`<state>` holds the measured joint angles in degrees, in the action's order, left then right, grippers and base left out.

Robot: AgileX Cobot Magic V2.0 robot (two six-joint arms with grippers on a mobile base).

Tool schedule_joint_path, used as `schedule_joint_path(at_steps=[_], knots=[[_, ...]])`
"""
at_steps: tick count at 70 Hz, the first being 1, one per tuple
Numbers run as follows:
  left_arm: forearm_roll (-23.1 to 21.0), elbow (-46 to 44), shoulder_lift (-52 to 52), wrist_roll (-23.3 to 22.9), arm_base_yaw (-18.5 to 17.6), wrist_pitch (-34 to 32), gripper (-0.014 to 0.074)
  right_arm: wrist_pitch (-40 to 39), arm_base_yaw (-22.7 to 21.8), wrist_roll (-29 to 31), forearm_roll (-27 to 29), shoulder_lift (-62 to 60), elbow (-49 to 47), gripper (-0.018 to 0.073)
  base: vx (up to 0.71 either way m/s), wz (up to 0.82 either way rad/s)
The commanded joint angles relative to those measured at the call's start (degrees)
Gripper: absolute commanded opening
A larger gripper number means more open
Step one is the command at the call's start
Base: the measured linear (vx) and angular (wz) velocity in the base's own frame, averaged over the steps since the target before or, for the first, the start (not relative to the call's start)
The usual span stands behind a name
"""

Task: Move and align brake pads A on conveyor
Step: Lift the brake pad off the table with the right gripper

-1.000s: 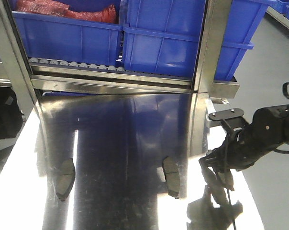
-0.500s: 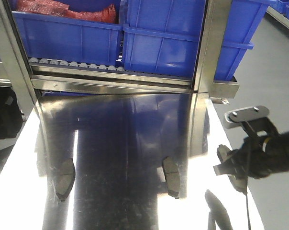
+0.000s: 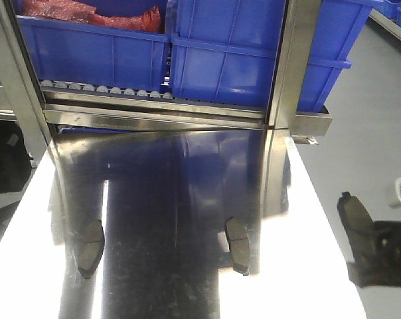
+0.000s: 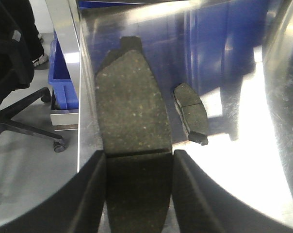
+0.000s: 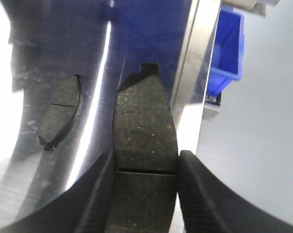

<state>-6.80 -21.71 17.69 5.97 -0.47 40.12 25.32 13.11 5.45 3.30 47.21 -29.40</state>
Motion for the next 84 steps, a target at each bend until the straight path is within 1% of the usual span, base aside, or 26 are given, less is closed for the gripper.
schedule_joint_path(at_steps=[1,10,22,84], knots=[[-0.65,-1.62,0.33,-0.24,-0.36,-4.84,0.0157,-5.24,-0.1,0.53,-0.22,-5.7,1.2,0.01,0.0,0.0],[-0.65,-1.62,0.33,-0.24,-0.36,-4.84,0.0157,-5.36,-0.1,0.53,-0.22,-12.26,4.13,0.01,0.0,0.0],[-0.65,-1.62,0.33,-0.24,-0.36,-4.84,0.0157,-3.77,-0.1,0.53,-0.22,-16.99,4.26,0.01,0.0,0.0],[-0.65,-1.62,0.33,-0.24,-0.36,-4.84,0.0157,-3.44,-0.1,0.53,-0.22,-17.71,4.26,0.01,0.0,0.0]])
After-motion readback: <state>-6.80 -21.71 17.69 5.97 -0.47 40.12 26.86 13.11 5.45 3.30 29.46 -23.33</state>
